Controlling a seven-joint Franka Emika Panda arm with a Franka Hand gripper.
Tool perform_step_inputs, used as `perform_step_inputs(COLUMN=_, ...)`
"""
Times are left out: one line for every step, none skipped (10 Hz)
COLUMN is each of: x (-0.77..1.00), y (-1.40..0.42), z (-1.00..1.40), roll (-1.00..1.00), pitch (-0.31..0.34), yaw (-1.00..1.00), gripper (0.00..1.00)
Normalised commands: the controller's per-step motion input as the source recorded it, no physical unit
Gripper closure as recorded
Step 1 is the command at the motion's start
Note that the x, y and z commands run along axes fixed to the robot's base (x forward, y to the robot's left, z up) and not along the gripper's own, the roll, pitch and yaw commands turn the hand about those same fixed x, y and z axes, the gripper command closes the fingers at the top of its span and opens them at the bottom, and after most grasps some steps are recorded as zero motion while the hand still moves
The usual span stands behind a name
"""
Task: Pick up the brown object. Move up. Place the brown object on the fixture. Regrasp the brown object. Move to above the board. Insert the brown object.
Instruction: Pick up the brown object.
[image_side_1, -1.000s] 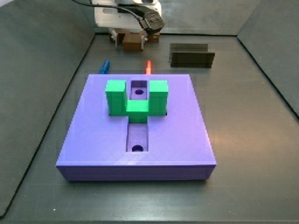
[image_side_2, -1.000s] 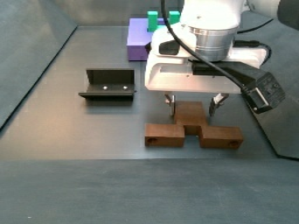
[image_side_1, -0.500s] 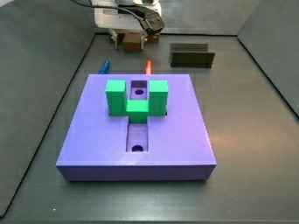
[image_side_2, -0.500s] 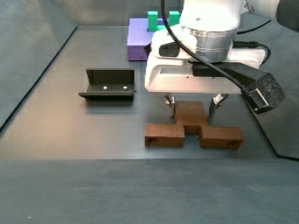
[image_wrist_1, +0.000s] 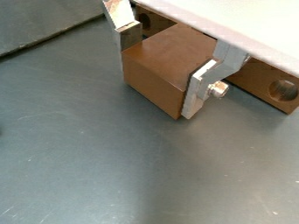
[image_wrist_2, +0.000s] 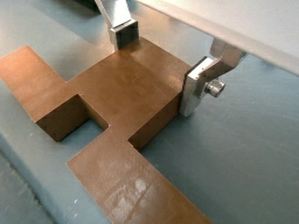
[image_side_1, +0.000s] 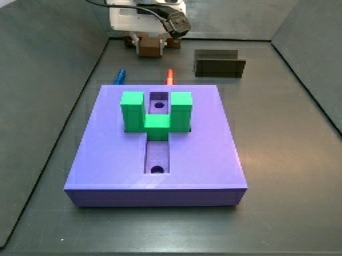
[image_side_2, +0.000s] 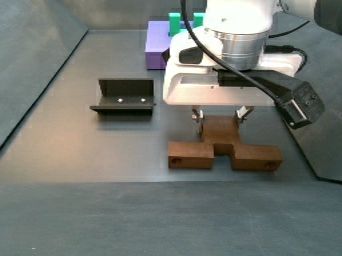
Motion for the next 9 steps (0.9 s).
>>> perform_step_inputs(x=0.00, y=0.00, z=0.00, roll=0.00, pitch=0.000, yaw=0.00, gripper=1.00)
perform_step_inputs(x=0.00, y=0.00, z=0.00, roll=0.00, pitch=0.000, yaw=0.00, gripper=1.00)
perform_step_inputs(x=0.00, y=0.00, z=0.00, roll=0.00, pitch=0.000, yaw=0.00, gripper=1.00)
perform_step_inputs(x=0.00, y=0.00, z=0.00, roll=0.00, pitch=0.000, yaw=0.00, gripper=1.00)
perform_step_inputs(x=0.00, y=0.00, z=0.00, roll=0.00, pitch=0.000, yaw=0.00, gripper=1.00)
perform_step_inputs(x=0.00, y=0.00, z=0.00, roll=0.00, pitch=0.000, yaw=0.00, gripper=1.00)
perform_step_inputs(x=0.00, y=0.00, z=0.00, roll=0.00, pitch=0.000, yaw=0.00, gripper=1.00)
perform_step_inputs(x=0.00, y=0.00, z=0.00, roll=0.00, pitch=0.000, yaw=0.00, gripper=1.00)
perform_step_inputs(x=0.00, y=0.00, z=0.00, roll=0.00, pitch=0.000, yaw=0.00, gripper=1.00)
